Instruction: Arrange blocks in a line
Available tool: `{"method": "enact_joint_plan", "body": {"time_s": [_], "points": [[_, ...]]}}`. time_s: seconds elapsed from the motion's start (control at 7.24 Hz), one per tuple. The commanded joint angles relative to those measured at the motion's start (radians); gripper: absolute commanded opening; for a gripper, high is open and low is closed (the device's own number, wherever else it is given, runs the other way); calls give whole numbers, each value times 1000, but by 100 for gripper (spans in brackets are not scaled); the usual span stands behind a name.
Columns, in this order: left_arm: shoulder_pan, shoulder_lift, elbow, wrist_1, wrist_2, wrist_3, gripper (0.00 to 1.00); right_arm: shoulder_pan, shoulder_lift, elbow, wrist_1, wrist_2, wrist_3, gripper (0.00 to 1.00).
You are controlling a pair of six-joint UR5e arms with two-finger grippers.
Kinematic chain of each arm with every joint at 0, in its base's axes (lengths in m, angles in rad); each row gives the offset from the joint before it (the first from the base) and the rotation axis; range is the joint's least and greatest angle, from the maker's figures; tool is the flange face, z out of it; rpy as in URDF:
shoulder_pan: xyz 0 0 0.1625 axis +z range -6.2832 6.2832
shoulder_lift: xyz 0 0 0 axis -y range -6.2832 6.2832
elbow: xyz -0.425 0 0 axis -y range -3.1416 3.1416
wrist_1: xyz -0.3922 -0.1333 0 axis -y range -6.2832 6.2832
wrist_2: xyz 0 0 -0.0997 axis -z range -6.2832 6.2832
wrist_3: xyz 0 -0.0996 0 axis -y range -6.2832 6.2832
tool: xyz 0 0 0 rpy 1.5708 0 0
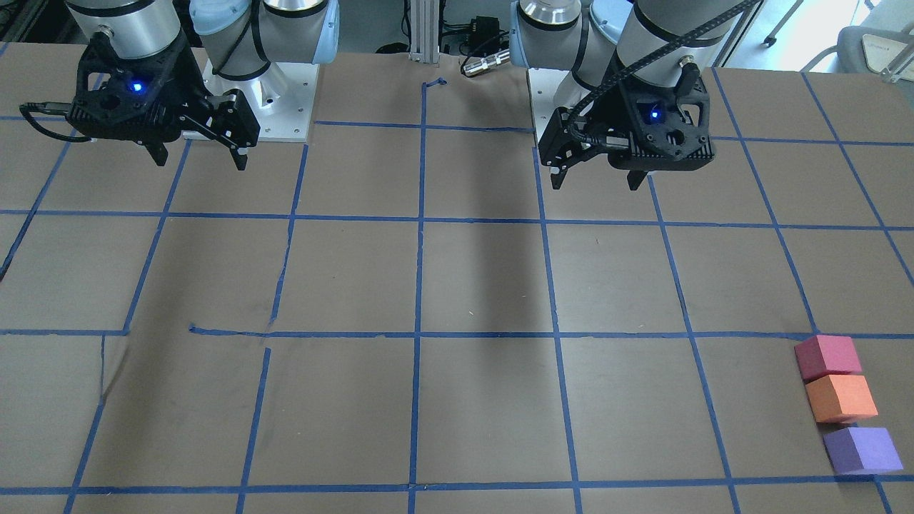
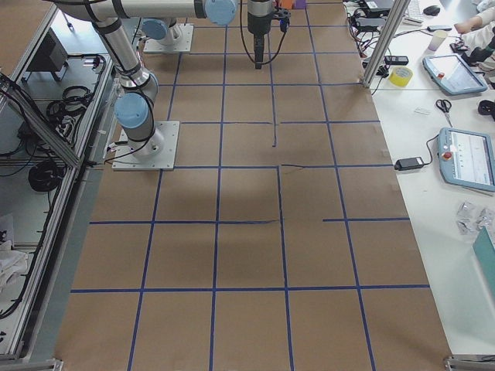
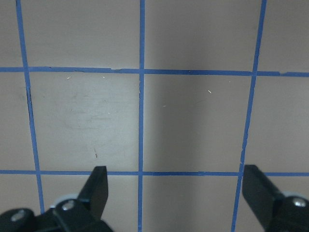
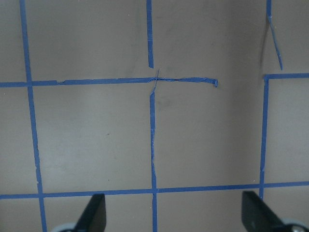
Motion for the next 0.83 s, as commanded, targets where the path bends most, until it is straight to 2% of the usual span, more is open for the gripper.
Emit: {"method": "enact_joint_plan", "body": {"time_s": [0.0,0.69], "points": [[0,1,0,0,0,0,100,0,0,0,0,0,0,100],[3,1,0,0,0,8,100,0,0,0,0,-2,0,100]]}}
